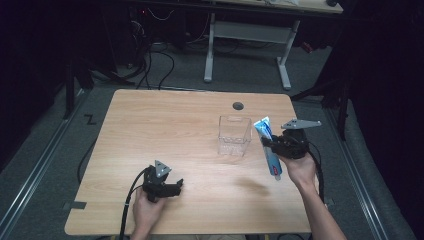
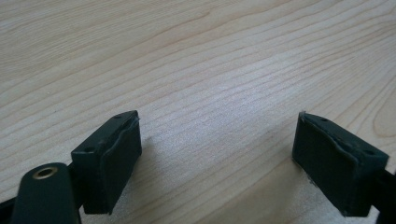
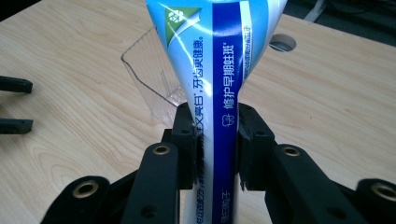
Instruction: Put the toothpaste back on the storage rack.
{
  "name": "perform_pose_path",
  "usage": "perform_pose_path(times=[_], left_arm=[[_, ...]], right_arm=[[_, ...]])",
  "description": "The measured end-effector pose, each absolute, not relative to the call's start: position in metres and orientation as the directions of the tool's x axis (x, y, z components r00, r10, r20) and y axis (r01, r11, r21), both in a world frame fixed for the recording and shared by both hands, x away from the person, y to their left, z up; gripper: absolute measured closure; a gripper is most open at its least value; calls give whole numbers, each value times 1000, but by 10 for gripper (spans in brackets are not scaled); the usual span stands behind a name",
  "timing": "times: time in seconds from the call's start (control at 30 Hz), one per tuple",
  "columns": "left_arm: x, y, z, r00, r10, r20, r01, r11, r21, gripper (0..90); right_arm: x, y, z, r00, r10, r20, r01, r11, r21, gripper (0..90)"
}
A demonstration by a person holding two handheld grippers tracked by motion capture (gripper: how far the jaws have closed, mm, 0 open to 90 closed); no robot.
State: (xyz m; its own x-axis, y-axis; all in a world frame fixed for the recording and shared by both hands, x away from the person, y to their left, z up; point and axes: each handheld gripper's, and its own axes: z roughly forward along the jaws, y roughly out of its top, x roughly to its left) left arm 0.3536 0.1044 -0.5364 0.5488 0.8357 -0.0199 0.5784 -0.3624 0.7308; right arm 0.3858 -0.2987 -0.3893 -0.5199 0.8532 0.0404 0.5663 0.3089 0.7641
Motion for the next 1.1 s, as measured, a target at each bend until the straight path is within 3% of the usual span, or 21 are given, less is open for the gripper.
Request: perform_pose_path(times=[1.1], left_arm=[[354, 104, -536, 548, 837, -20, 579, -362, 730, 160]], right_arm=[[410, -269, -350, -583, 804, 115, 499, 243, 832, 721]])
